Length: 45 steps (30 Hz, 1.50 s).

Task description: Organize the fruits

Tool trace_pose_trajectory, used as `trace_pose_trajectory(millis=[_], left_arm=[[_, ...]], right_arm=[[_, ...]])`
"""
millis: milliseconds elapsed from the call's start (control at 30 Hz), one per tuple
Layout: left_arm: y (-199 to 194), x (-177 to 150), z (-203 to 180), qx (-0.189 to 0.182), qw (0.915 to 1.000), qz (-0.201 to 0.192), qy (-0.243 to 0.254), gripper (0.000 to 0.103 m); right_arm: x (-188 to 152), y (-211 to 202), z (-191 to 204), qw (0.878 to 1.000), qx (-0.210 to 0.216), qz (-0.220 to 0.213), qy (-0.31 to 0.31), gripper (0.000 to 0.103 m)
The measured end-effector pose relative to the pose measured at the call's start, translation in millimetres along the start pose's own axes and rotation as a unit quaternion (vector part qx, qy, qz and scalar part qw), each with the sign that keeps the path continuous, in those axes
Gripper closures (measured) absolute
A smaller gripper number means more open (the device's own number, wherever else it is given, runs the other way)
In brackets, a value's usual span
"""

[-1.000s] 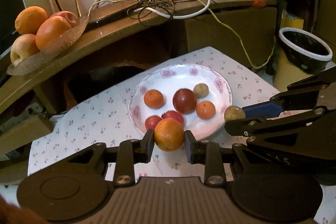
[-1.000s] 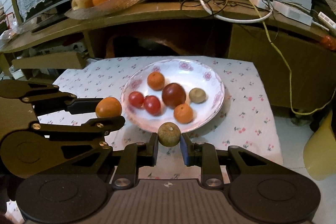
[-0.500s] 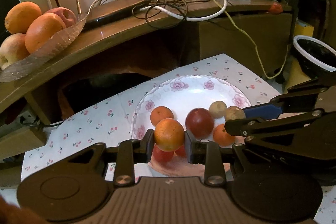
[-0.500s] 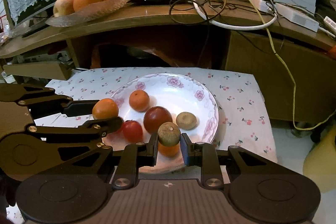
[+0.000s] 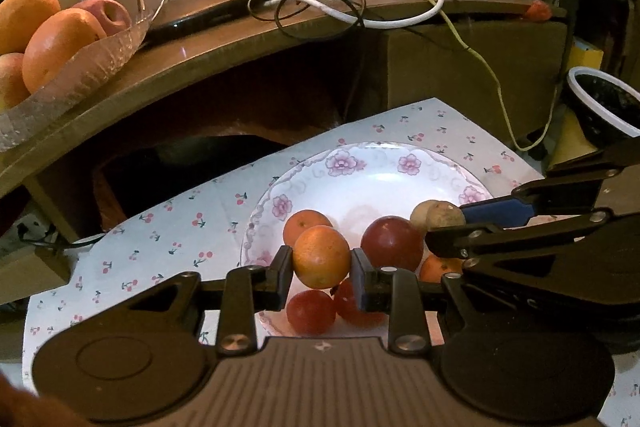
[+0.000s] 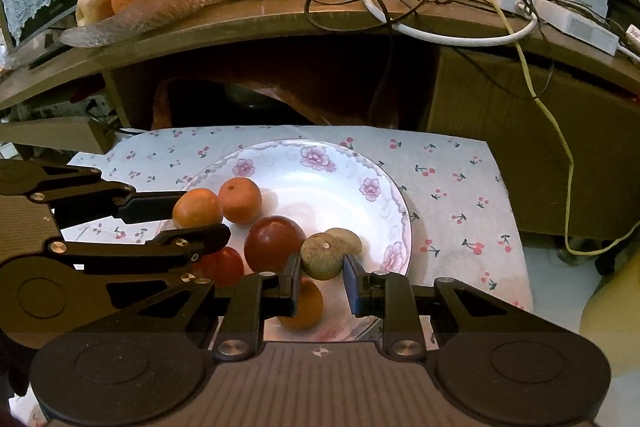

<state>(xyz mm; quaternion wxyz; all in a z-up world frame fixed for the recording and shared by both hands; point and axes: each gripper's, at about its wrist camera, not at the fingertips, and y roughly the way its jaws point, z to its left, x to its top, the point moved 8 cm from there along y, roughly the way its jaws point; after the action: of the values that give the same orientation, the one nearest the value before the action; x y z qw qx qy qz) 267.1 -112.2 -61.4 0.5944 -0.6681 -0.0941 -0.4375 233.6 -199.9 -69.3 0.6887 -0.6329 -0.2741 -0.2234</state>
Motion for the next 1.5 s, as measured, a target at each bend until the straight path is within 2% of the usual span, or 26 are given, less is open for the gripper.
trace_pose_trajectory(millis=[333, 867, 1033, 1267, 1500], left_arm=[[6.8, 4.3, 5.4, -0.011, 0.9997, -0.002, -0.023, 0.068], [-1.4, 9.8, 7.3, -0.011, 0.9995, -0.014, -0.025, 0.067], [-10.6, 15.0, 13.4, -0.009, 0.9989, -0.027, -0.038, 0.062], [-31.7, 20.2, 19.9, 0.002, 0.9977, -0.046, -0.050, 0.061], [-44.3, 3.7, 15.4, 0.014, 0.9979, -0.031, -0.056, 0.058]], right_arm=[[6.4, 8.4, -3.0, 1.000, 0.004, -0.007, 0.005, 0.074], [9.5, 2.8, -8.0, 1.000, 0.007, -0.017, 0.014, 0.071], [10.7, -0.4, -9.6, 0.999, 0.017, -0.019, 0.030, 0.068], [17.1, -14.0, -9.3, 0.998, 0.024, -0.032, 0.045, 0.067], [8.5, -30.9, -15.1, 0.997, 0.004, -0.030, 0.064, 0.067]])
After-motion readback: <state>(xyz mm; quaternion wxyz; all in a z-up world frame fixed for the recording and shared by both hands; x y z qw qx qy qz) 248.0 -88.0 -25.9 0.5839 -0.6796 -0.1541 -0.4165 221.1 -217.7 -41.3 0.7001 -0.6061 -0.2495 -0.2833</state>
